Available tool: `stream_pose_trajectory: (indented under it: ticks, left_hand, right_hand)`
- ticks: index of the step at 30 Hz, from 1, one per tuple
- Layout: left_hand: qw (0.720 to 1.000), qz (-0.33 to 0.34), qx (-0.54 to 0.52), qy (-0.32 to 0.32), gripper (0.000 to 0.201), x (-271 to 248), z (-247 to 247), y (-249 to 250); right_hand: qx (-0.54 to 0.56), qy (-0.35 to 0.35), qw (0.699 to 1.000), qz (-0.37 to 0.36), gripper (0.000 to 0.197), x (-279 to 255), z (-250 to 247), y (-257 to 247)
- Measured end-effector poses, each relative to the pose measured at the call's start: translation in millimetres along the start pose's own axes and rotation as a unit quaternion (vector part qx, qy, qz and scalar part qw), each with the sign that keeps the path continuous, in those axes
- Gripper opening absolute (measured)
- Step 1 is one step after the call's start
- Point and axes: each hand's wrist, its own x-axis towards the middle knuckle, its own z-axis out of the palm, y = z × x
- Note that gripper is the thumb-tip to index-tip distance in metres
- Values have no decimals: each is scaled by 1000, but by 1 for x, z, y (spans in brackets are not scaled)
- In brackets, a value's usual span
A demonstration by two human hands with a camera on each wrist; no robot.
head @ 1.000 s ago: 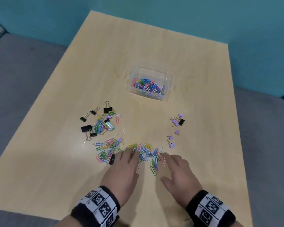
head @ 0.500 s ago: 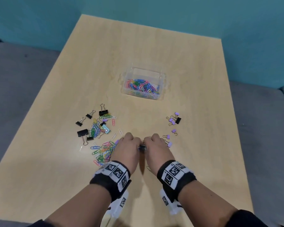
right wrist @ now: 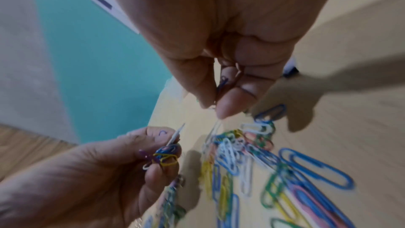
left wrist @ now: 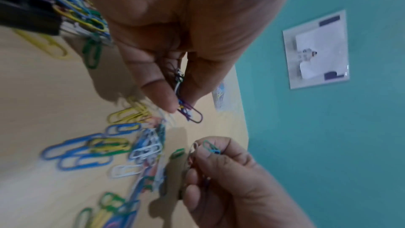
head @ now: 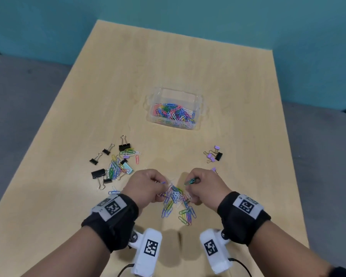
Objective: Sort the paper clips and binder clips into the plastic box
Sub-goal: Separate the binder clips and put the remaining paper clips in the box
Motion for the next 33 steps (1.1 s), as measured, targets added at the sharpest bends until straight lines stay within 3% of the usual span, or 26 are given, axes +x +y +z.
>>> stream_pose_trajectory:
  ticks: [4,10,13,16,19,23,26,29,33]
  left_hand:
    - [997,3,-73,-25,12,8,-12,37]
    - [993,96,-65,9,20,55,-21,126]
    - [990,132,-23,36,21,85,-18,160]
    - [986,147,61,41,17,105,-12,173]
    - [972,166,159,58,17,111,-19,165]
    - [960,199,171,100,22,89,-34,134]
    - [921,206,320,85,31,58,-30,90]
    - [868,240,435,15,37,24,-15,37]
    - [784,313,536,-21,39,1,2,-22]
  right_hand:
    - [51,4,999,-18,15,14,-20,-26]
    - [93,86,985,-114,25,64,-52,-104]
    - [44,134,981,-133,24,94,-59,-137]
    - [-47,128,984,-112,10,116,-59,-153]
    - [-212,149,960,-103,36,120,-66,-150]
    - [-251,166,943,-141,37,84,-67,-123]
    - [-306,92,935,-156,37,46,-42,-88]
    - [-406,-5,897,-174,39,15,-12,-50]
    - [-491,-18,841,-227,48,-8,8,-8]
